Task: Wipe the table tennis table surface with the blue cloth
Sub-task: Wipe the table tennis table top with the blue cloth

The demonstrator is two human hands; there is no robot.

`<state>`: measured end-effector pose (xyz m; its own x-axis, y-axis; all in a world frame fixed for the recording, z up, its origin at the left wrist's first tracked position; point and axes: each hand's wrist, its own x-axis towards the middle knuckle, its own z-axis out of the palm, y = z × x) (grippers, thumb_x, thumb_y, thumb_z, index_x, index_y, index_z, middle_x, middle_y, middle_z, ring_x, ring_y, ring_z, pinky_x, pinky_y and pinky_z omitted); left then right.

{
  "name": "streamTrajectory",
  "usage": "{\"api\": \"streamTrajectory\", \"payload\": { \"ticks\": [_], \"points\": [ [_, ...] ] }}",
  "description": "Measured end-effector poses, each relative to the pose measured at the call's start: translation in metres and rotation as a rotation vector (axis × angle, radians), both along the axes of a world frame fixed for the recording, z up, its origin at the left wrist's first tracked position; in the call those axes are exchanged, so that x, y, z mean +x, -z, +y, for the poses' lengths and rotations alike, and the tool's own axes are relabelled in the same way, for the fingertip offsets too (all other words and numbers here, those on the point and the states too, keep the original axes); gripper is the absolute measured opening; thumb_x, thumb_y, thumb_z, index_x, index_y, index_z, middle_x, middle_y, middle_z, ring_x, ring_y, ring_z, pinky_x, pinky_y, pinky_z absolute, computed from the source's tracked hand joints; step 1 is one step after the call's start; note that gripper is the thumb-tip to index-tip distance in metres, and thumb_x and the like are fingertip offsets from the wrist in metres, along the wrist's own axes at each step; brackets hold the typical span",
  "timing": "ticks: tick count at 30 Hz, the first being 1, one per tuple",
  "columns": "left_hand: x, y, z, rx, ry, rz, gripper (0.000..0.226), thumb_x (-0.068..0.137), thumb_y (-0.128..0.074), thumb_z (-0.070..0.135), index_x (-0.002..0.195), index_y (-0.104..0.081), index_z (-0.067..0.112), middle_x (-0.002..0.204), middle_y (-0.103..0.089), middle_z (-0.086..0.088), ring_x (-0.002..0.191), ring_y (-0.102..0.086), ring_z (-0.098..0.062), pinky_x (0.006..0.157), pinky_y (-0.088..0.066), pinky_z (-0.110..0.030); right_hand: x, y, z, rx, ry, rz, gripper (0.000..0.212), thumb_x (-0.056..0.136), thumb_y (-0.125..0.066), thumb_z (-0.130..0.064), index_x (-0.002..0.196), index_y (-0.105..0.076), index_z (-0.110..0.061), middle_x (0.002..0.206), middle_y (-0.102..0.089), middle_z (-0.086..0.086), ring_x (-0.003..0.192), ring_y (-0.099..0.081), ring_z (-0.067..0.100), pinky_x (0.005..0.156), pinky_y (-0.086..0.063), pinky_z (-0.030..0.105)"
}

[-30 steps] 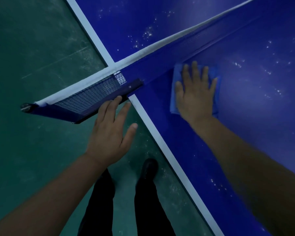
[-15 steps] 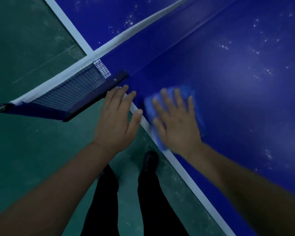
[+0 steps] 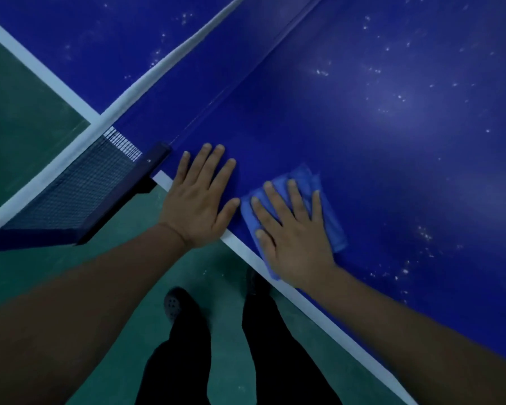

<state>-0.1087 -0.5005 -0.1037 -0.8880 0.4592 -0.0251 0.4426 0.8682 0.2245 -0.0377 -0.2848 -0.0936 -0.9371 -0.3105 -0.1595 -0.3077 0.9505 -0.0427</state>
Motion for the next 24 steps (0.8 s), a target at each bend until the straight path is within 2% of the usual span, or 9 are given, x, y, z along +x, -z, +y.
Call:
{"api": "streamTrajectory", "payload": {
  "ticks": [3,6,8,10,13,15,17,21,24],
  "points": [
    [-0.001,-0.001,0.001,-0.013,-0.009,-0.014,0.072,0.099,-0.026,0.054,0.153,-0.035,0.008,0.162,-0.025,-0.018,0.152,-0.015,-0.033,0.122,-0.008,-0.057,-0.025,0.003,0.062,0.030,0.102,-0.009,0.058,0.102,-0.014,-0.052,0.157,-0.012,-0.032,0.165,-0.015,0.000,0.152,-0.010,0.035,0.116,-0.011,0.066],
    [-0.002,-0.003,0.002,-0.032,0.003,-0.022,0.072,0.099,-0.024,0.055,0.153,-0.035,0.009,0.162,-0.025,-0.018,0.152,-0.016,-0.034,0.121,-0.009,-0.059,-0.059,-0.002,0.135,0.026,0.527,-0.007,0.065,0.099,-0.009,-0.055,0.158,-0.015,-0.029,0.166,-0.011,0.000,0.152,-0.005,0.033,0.118,-0.005,0.065],
    [-0.002,-0.004,0.002,-0.037,0.010,-0.022,0.071,0.099,-0.023,0.055,0.153,-0.035,0.010,0.162,-0.025,-0.018,0.152,-0.016,-0.034,0.121,-0.009,-0.059,-0.060,-0.008,0.132,-0.049,0.782,0.004,0.066,0.098,-0.011,-0.054,0.159,-0.016,-0.028,0.167,-0.008,-0.001,0.152,-0.002,0.032,0.118,-0.003,0.065],
    [-0.002,-0.005,0.003,-0.018,0.011,-0.025,0.071,0.099,-0.025,0.055,0.152,-0.036,0.010,0.161,-0.026,-0.019,0.151,-0.016,-0.035,0.121,-0.008,-0.060,-0.036,-0.004,0.085,-0.017,0.775,0.047,0.063,0.100,-0.015,-0.052,0.158,-0.017,-0.028,0.166,-0.010,0.002,0.152,-0.005,0.036,0.117,-0.005,0.067],
    [-0.003,-0.005,0.004,-0.002,0.020,-0.024,0.070,0.098,-0.028,0.053,0.152,-0.036,0.008,0.160,-0.026,-0.021,0.151,-0.015,-0.038,0.121,-0.005,-0.059,0.027,0.001,0.012,-0.023,0.377,0.048,0.058,0.103,-0.023,-0.051,0.157,-0.025,-0.029,0.165,-0.018,0.003,0.151,-0.011,0.036,0.117,-0.009,0.066],
    [-0.005,-0.006,0.001,-0.006,0.067,-0.032,0.070,0.098,-0.029,0.052,0.152,-0.035,0.008,0.161,-0.025,-0.021,0.151,-0.013,-0.038,0.121,0.000,-0.058,0.048,0.003,0.019,-0.032,0.298,0.017,0.056,0.103,-0.025,-0.051,0.155,-0.026,-0.032,0.164,-0.022,0.002,0.151,-0.013,0.034,0.116,-0.012,0.066],
    [-0.010,-0.004,-0.004,-0.022,0.220,0.019,0.069,0.097,-0.030,0.051,0.148,-0.041,0.007,0.158,-0.031,-0.020,0.149,-0.018,-0.038,0.121,-0.001,-0.060,0.046,0.006,0.055,0.027,0.449,0.073,0.056,0.102,-0.026,-0.050,0.154,-0.026,-0.029,0.162,-0.027,0.004,0.149,-0.019,0.037,0.114,-0.016,0.068],
    [-0.017,0.000,-0.007,-0.052,0.340,0.043,0.067,0.097,-0.030,0.053,0.148,-0.042,0.010,0.156,-0.034,-0.018,0.148,-0.023,-0.038,0.119,-0.008,-0.064,0.024,0.002,0.094,-0.027,1.125,0.080,0.059,0.103,-0.020,-0.051,0.158,-0.017,-0.030,0.166,-0.010,0.000,0.152,-0.005,0.034,0.118,-0.004,0.065],
    [-0.014,-0.003,-0.006,-0.065,0.327,0.008,0.068,0.097,-0.028,0.054,0.149,-0.040,0.011,0.157,-0.032,-0.018,0.148,-0.021,-0.037,0.119,-0.007,-0.064,0.031,0.004,0.034,0.005,1.116,0.125,0.059,0.102,-0.021,-0.050,0.157,-0.019,-0.030,0.166,-0.012,0.002,0.152,-0.008,0.036,0.117,-0.006,0.066]
  ]
}}
